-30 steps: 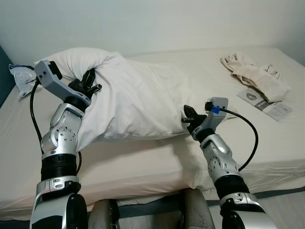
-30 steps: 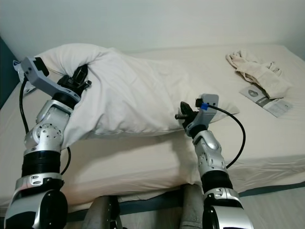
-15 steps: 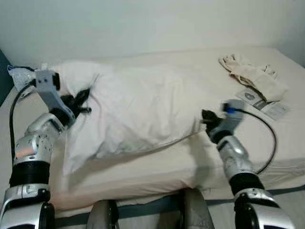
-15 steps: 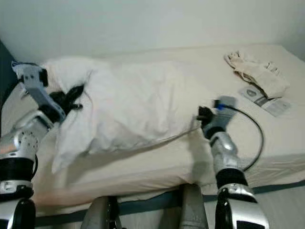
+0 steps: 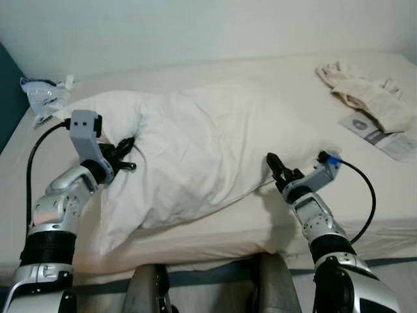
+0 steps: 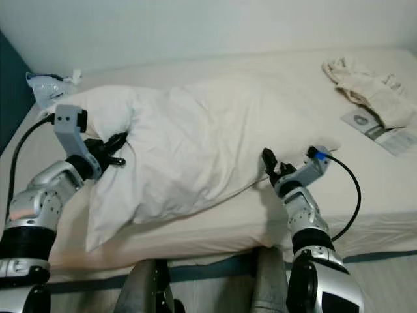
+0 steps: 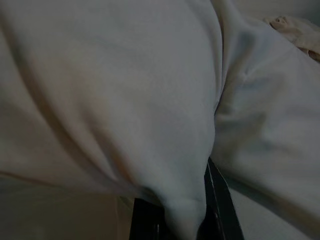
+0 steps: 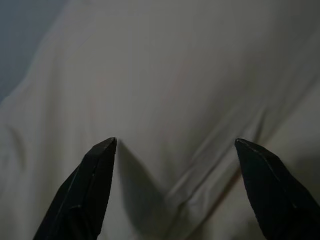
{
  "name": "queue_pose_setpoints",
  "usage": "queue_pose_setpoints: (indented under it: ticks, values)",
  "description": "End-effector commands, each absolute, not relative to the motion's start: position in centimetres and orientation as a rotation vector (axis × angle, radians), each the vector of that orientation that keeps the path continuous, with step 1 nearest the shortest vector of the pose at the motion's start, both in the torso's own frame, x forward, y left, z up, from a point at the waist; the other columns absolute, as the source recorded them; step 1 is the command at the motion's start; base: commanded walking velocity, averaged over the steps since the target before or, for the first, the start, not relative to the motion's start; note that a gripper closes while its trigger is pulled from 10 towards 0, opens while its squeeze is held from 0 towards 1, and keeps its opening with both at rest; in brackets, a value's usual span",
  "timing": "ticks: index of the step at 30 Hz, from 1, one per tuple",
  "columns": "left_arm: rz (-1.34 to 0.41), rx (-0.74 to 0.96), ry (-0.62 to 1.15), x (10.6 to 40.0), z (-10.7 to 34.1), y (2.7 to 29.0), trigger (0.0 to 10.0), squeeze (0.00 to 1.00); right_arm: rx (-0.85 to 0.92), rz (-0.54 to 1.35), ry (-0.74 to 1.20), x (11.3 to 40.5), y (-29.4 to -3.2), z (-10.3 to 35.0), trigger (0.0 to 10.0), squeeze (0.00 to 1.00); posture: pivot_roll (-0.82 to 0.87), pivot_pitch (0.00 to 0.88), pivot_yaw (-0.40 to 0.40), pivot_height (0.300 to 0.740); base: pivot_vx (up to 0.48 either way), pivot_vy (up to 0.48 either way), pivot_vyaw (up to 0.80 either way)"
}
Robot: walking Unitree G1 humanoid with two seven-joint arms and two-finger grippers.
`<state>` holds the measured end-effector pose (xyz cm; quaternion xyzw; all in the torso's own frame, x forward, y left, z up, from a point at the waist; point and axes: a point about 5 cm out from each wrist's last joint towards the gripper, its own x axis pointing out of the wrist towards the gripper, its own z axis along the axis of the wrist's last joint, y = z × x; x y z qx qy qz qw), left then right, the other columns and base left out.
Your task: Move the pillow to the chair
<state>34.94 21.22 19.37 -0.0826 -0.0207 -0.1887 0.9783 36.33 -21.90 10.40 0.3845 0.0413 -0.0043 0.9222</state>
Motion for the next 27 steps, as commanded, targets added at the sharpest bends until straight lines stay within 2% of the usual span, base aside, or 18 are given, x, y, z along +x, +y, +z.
queue_pose_setpoints:
  ticks: [1, 9, 13, 18, 19, 20, 21, 23, 27]
  values:
    - [-0.425, -0.142, -0.046, 34.5, 19.5, 20.7, 10.0, 0.00, 0.839, -0.032, 0.103, 36.2, -22.0, 9.9, 10.0, 1.00, 0.03, 0.301, 0.063, 0.587, 0.000, 0.000, 0.00]
    - [-0.383, -0.101, -0.051, 33.4, 19.2, 21.2, 10.0, 0.00, 0.906, -0.087, 0.084, 36.0, -23.3, 9.8, 10.0, 1.00, 0.09, 0.327, 0.070, 0.587, 0.000, 0.000, 0.00]
    - [-0.306, -0.102, -0.092, 33.1, 19.7, 21.4, 10.0, 0.00, 0.968, -0.112, 0.082, 37.0, -22.6, 10.8, 10.0, 1.00, 0.14, 0.341, 0.073, 0.587, 0.000, 0.000, 0.00]
    - [-0.282, -0.094, -0.098, 32.8, 19.8, 21.4, 10.0, 0.00, 0.966, -0.111, 0.096, 37.6, -21.8, 11.4, 10.0, 1.00, 0.16, 0.347, 0.072, 0.587, 0.000, 0.000, 0.00]
    - [-0.271, -0.092, -0.098, 32.7, 19.8, 21.5, 10.0, 0.00, 0.983, -0.087, 0.094, 38.1, -21.1, 12.0, 10.0, 0.15, 0.16, 0.347, 0.071, 0.587, 0.000, 0.000, 0.00]
    - [-0.269, -0.091, -0.098, 32.6, 19.8, 21.6, 10.0, 0.00, 0.976, -0.064, 0.092, 38.4, -20.7, 12.4, 10.0, 0.00, 0.16, 0.346, 0.070, 0.587, 0.000, 0.000, 0.00]
    - [-0.269, -0.091, -0.098, 32.6, 19.8, 21.6, 10.0, 0.00, 0.976, -0.064, 0.092, 38.4, -20.7, 12.4, 10.0, 0.00, 0.16, 0.346, 0.070, 0.587, 0.000, 0.000, 0.00]
    - [-0.263, -0.086, -0.094, 32.4, 19.7, 21.7, 10.0, 0.00, 0.947, 0.065, 0.073, 39.4, -18.5, 14.2, 10.0, 0.00, 0.16, 0.345, 0.067, 0.587, 0.000, 0.000, 0.00]
    - [-0.260, -0.084, -0.091, 32.3, 19.6, 21.6, 10.0, 0.00, 0.933, 0.115, 0.074, 39.7, -17.4, 14.7, 10.0, 0.00, 0.16, 0.341, 0.066, 0.587, 0.000, 0.000, 0.00]
